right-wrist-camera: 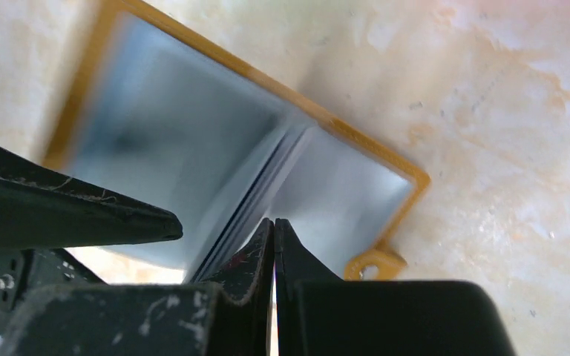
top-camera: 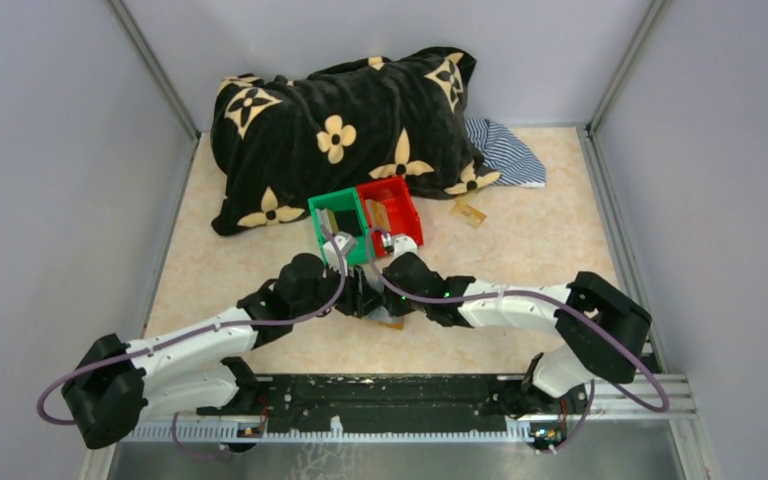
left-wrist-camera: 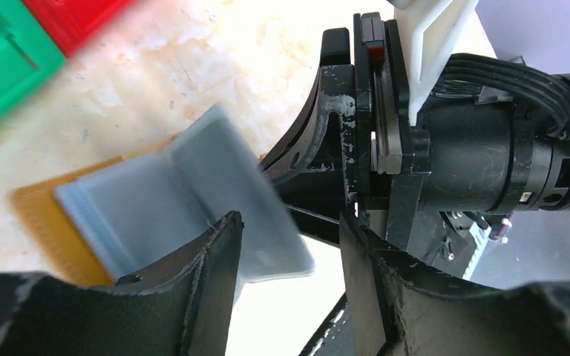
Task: Take the credit cards out of the card holder
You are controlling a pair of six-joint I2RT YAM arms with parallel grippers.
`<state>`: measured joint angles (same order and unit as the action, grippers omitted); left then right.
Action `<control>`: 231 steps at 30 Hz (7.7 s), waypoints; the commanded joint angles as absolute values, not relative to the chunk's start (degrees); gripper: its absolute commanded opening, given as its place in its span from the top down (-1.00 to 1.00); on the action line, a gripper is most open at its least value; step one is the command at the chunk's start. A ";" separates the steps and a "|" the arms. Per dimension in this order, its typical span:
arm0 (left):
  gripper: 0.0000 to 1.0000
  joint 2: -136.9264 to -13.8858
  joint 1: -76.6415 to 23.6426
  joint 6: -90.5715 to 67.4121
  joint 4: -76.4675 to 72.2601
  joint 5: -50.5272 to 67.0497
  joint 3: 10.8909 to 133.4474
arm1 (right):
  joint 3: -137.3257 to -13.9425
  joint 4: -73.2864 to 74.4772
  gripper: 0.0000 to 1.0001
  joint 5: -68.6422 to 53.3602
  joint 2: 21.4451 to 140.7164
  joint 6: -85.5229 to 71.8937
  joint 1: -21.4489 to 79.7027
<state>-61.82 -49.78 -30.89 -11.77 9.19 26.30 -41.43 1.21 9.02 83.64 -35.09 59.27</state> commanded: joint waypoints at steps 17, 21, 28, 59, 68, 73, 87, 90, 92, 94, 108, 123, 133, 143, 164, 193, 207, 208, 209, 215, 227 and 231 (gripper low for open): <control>-0.14 -55.93 -49.91 -31.42 -3.93 -0.37 23.16 | -43.84 -2.57 1.00 9.48 87.82 -34.83 59.86; -0.13 -59.83 -49.66 -32.18 -7.21 -0.40 20.79 | -42.63 0.31 1.00 12.68 83.94 -35.16 59.75; -0.10 -65.65 -49.57 -33.72 -14.60 2.25 18.70 | -40.55 4.13 1.00 18.28 74.50 -36.85 59.51; 0.13 -67.92 -38.50 -35.22 -24.59 7.52 7.16 | -32.02 -26.59 0.29 0.16 91.18 -45.76 58.39; 0.16 -70.85 -38.41 -35.62 -23.22 8.46 8.07 | -26.28 -36.08 0.41 -2.18 90.94 -49.48 55.86; 0.18 -72.46 -38.41 -35.63 -23.14 9.27 8.44 | -24.49 -38.97 0.62 -2.24 89.92 -49.95 55.39; 0.19 -77.81 -38.41 -35.62 -24.97 11.32 10.17 | -22.39 -38.23 1.00 -2.42 84.82 -49.11 54.34; 0.20 -78.79 -38.41 -35.96 -25.60 12.04 10.33 | -20.87 -39.87 1.00 -3.90 83.63 -49.80 52.62; 0.21 -78.92 -38.45 -36.51 -25.99 12.58 10.01 | -19.45 -42.01 1.00 -5.51 83.36 -50.49 51.07; 0.21 -78.76 -38.54 -37.45 -26.74 13.42 9.39 | -18.56 -43.85 1.00 -6.77 83.68 -51.05 49.39; 0.25 -82.15 -39.75 -40.47 -29.33 15.67 8.94 | -21.33 -23.88 1.00 -0.41 73.77 -47.49 53.68; 0.27 -78.29 -42.19 -41.23 -20.77 13.87 12.04 | -20.92 -5.91 1.00 2.91 68.34 -52.76 53.55; 0.28 -78.90 -42.19 -41.61 -21.70 15.90 12.12 | -21.91 -11.22 1.00 1.41 78.58 -53.48 54.31; 0.27 -74.44 -42.23 -42.07 -18.56 14.35 10.85 | -26.01 -14.70 1.00 -1.86 84.11 -47.84 48.55; 0.20 -67.58 -37.98 -32.89 -5.44 13.30 24.35 | -22.62 -15.69 1.00 -4.34 73.52 -44.85 46.32; 0.26 -81.22 -34.64 -39.20 -30.83 33.22 12.49 | -19.88 -24.63 0.43 -8.52 76.53 -48.89 46.68; 0.27 -84.20 -34.63 -42.00 -34.69 33.66 11.73 | -17.55 -35.52 0.36 -13.04 83.85 -51.08 46.76; 0.27 -84.20 -34.67 -42.09 -34.71 33.57 11.55 | -17.54 -37.19 0.35 -13.62 84.98 -51.54 46.76; 0.27 -84.20 -34.63 -42.15 -34.74 33.45 11.41 | -17.44 -38.84 0.34 -14.12 86.08 -51.83 46.83; 0.28 -84.70 -34.69 -42.26 -34.74 33.32 11.25 | -16.25 -45.19 0.34 -15.39 88.58 -53.43 46.94; 0.28 -87.19 -34.72 -42.54 -35.02 33.34 12.12 | -14.24 -55.08 0.70 -19.96 88.90 -55.48 46.93; 0.28 -88.66 -34.72 -42.60 -35.05 33.49 12.47 | -14.22 -58.53 0.70 -22.07 88.90 -55.06 47.43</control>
<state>-85.67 -34.48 -43.99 -39.24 35.55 12.71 -13.50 -48.75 -16.27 88.60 -54.26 46.61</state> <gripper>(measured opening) 0.360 0.153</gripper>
